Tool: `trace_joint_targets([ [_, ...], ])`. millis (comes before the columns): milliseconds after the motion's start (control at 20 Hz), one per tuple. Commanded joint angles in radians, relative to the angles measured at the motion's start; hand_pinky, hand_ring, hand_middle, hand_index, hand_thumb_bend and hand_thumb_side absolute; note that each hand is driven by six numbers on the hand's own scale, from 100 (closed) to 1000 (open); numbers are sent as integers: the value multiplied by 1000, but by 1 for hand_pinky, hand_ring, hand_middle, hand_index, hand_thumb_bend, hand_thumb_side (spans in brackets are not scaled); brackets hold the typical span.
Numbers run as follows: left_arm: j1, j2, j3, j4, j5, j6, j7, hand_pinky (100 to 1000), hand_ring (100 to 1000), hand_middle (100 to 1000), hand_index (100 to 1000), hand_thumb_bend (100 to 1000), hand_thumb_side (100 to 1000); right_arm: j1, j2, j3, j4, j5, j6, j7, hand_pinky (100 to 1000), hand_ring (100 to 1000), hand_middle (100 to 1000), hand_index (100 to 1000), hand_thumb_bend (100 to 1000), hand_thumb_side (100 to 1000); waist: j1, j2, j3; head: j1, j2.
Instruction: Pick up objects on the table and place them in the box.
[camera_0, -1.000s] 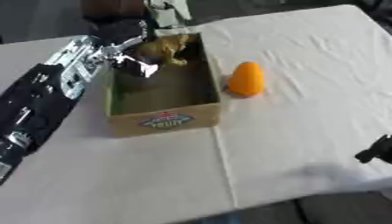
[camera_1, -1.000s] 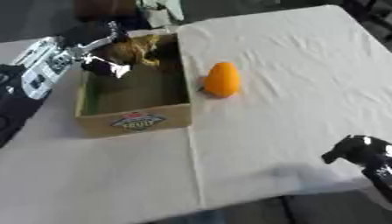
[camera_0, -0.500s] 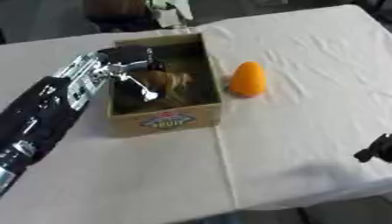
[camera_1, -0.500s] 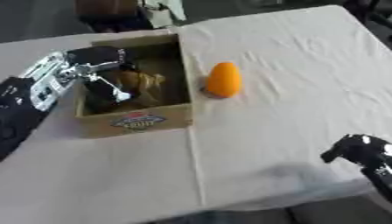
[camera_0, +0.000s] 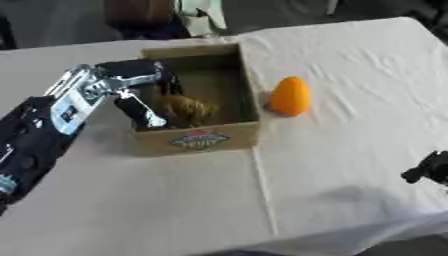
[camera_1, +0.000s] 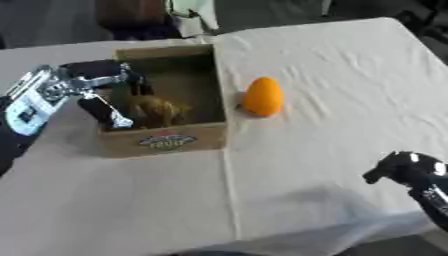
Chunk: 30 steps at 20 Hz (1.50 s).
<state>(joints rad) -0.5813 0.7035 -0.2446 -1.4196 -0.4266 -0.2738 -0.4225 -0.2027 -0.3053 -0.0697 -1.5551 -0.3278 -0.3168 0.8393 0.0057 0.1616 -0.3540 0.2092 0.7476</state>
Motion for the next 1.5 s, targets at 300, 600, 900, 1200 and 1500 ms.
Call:
trace_joint_targets([
  [300,170,46,170,-342,394,198,255,712,540,551,749,150,155,-62,-143,-17,16,-47,-120,4,711,619,588,734,100,511,-15,-20,71,-37,7],
  [600,343,-69,261,-499,475,268,375,707,532,542,743,110,132,-140,-267,-6,87,-66,-228,-17,710,625,594,745,100,428,-22,-15,121,-73,3],
  [900,434,-159,297,-576,452,292,421,705,528,538,741,100,149,-233,-358,19,213,-47,-315,-24,709,634,603,763,100,373,-25,-13,163,-95,-2],
  [1200,468,-217,294,-580,426,288,414,705,523,533,740,100,185,-341,-389,60,362,36,-409,-18,710,654,623,823,100,268,-26,-9,199,-121,-10],
  [1500,484,-250,274,-580,407,290,388,705,520,530,741,100,215,-445,-370,86,487,165,-508,-27,721,707,686,867,100,200,-23,-1,237,-145,-16],
])
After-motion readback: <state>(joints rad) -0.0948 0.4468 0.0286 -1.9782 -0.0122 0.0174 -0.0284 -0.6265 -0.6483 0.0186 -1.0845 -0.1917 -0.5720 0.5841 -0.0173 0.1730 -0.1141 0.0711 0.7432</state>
